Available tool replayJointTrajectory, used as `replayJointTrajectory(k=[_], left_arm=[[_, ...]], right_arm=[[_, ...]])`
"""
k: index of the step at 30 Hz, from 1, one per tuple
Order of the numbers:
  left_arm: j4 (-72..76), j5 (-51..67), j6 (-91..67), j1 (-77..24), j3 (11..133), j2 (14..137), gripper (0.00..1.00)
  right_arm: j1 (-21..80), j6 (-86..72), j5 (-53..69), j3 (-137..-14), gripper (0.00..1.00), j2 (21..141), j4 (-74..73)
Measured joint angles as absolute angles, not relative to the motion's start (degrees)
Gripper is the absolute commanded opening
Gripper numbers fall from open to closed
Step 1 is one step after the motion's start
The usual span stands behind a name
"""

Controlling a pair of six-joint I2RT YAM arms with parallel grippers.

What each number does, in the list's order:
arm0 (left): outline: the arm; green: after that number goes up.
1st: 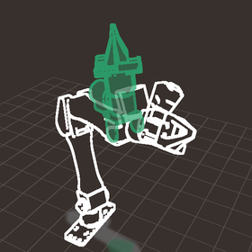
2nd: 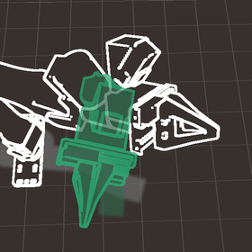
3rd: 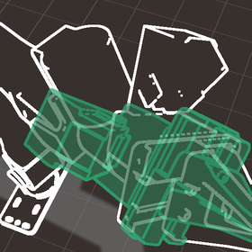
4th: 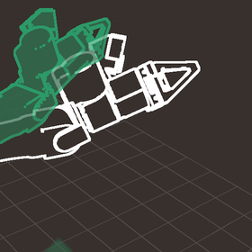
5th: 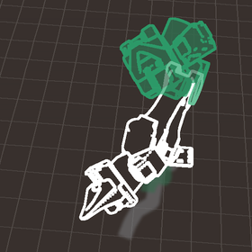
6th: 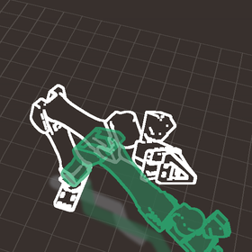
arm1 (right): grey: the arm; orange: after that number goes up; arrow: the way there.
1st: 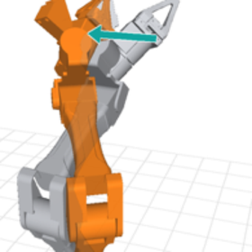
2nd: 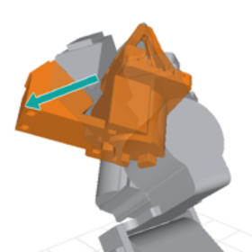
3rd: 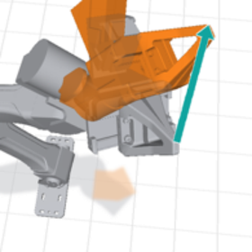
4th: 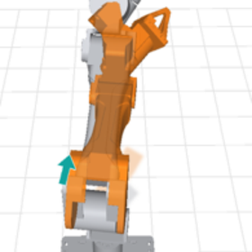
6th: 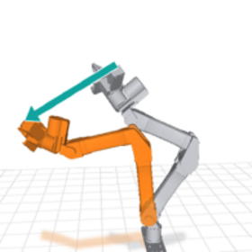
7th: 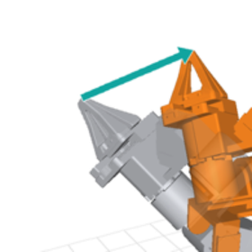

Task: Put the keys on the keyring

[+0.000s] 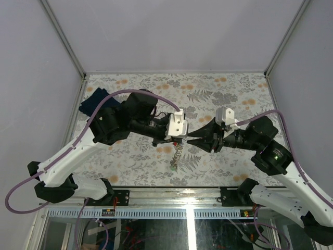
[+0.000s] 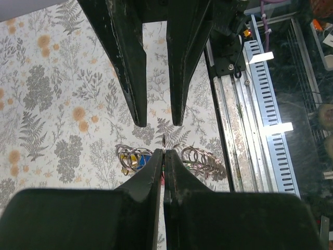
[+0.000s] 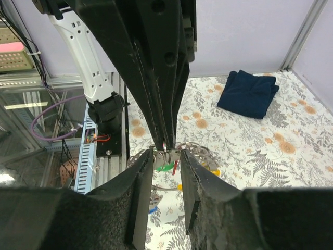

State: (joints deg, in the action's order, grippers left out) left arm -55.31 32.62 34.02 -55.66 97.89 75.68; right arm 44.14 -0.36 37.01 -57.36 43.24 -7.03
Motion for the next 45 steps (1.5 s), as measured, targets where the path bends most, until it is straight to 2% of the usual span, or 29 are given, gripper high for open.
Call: replayJointTrajectory(k=[12,18,29,31,35,40,45], left_arm=[[-57.6,28.9,35.3,-57.0,99.0,77.1,0.0],[-57.9,27.9,35.5,-57.2,99.0,77.3,0.0],[-58.8,27.6,35.6,-57.3,99.4,77.3,0.0],[-58.8,27.6,35.7,-57.3,99.4,77.3,0.0],[-59.0,27.5,35.8,-57.3,99.4,77.3,0.0],[-59.0,27.0,35.8,-57.3,99.4,77.2,0.02],[-54.3,27.7,35.2,-57.4,95.7,73.8,0.16]], right_arm=[[44.1,0.3,38.8,-56.1,0.35,45.5,-7.0],[44.1,0.3,40.3,-55.9,0.31,46.9,-6.8],[44.1,1.3,40.4,-55.9,0.3,47.9,-7.0],[44.1,1.5,40.2,-55.8,0.24,48.1,-7.0],[44.1,1.9,40.1,-55.6,0.0,48.2,-7.3],[44.2,2.3,40.4,-55.6,0.0,48.2,-7.4],[44.2,2.3,40.2,-55.6,0.0,47.5,-6.1]])
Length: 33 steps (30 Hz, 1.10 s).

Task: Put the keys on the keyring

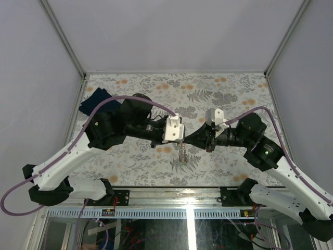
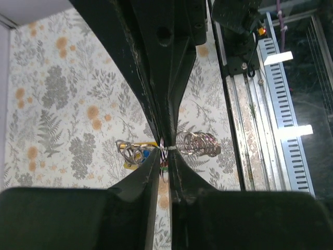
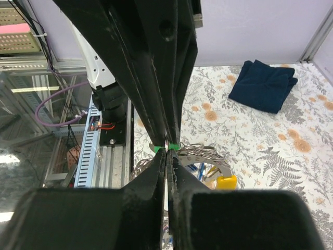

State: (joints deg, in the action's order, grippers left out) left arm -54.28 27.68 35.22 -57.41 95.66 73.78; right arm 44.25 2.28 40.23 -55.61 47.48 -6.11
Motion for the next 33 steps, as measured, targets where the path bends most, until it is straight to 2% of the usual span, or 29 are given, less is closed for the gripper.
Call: replayJointTrajectory(k=[1,4,11,18,25,33], left_arm=[[-52.7,28.1,34.9,-57.5,94.4,72.5,0.21],[-48.7,28.9,33.1,-57.5,91.0,68.0,0.26],[-36.3,30.5,27.2,-57.6,83.0,58.4,0.26],[-29.2,31.3,22.8,-57.6,78.3,57.9,0.26],[-27.3,32.2,21.7,-57.6,78.3,59.0,0.24],[-26.6,32.7,21.7,-57.6,78.3,59.0,0.12]], right_arm=[[44.3,2.1,40.2,-55.6,0.0,47.2,-5.7],[44.3,1.3,40.2,-55.6,0.0,45.8,-5.4],[44.2,-0.8,41.7,-55.6,0.0,44.0,-3.2],[44.2,-3.6,43.2,-55.6,0.0,43.0,0.7],[44.2,-4.8,44.6,-55.6,0.0,42.5,2.9],[44.2,-5.1,44.7,-55.6,0.0,42.5,3.4]])
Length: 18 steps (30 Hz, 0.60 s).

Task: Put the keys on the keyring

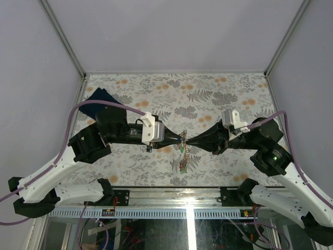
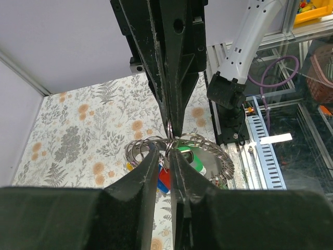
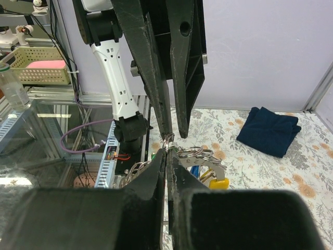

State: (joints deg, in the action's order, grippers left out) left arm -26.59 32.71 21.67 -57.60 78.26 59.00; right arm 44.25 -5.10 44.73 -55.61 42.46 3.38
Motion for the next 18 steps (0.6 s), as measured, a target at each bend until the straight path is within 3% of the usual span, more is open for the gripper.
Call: replayJointTrajectory(k=[5,18], left_arm=[[-26.6,33.6,21.7,-57.6,78.3,59.4,0.0],[-27.6,34.3,21.7,-57.6,79.5,60.4,0.0]], right_arm=[[44.2,-5.2,44.7,-55.6,0.0,42.4,3.5],[44.2,-5.1,44.7,-55.6,0.0,41.7,3.1]])
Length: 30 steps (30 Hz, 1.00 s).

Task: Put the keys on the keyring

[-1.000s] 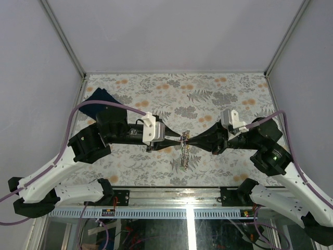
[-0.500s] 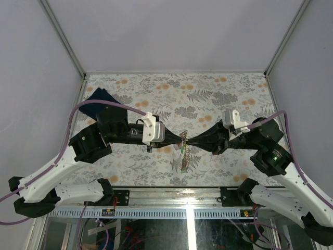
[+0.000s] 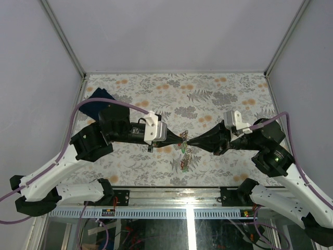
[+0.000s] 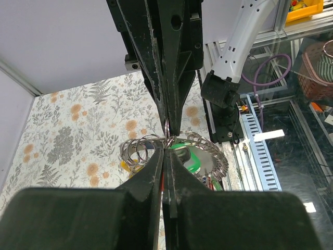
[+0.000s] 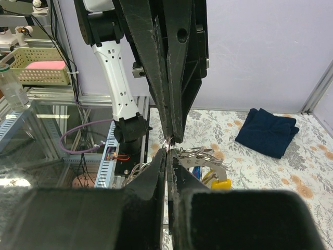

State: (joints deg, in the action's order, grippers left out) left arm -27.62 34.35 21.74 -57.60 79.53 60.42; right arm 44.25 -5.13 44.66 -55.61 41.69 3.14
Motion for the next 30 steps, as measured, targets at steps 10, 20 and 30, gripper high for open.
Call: replayJointTrajectory(k=[10,20,30], left_arm=[[-30.0,34.0,22.0,-57.6,80.9,61.5,0.0],[-30.5,33.0,22.6,-57.6,81.3,61.6,0.0],[-30.4,33.0,22.6,-57.7,81.3,62.2,0.0]], right_arm=[[44.2,-4.4,44.7,-55.6,0.0,41.6,1.8],[44.2,-3.9,43.1,-55.6,0.0,39.8,1.2],[44.2,-5.3,40.3,-54.7,0.0,38.7,2.1]])
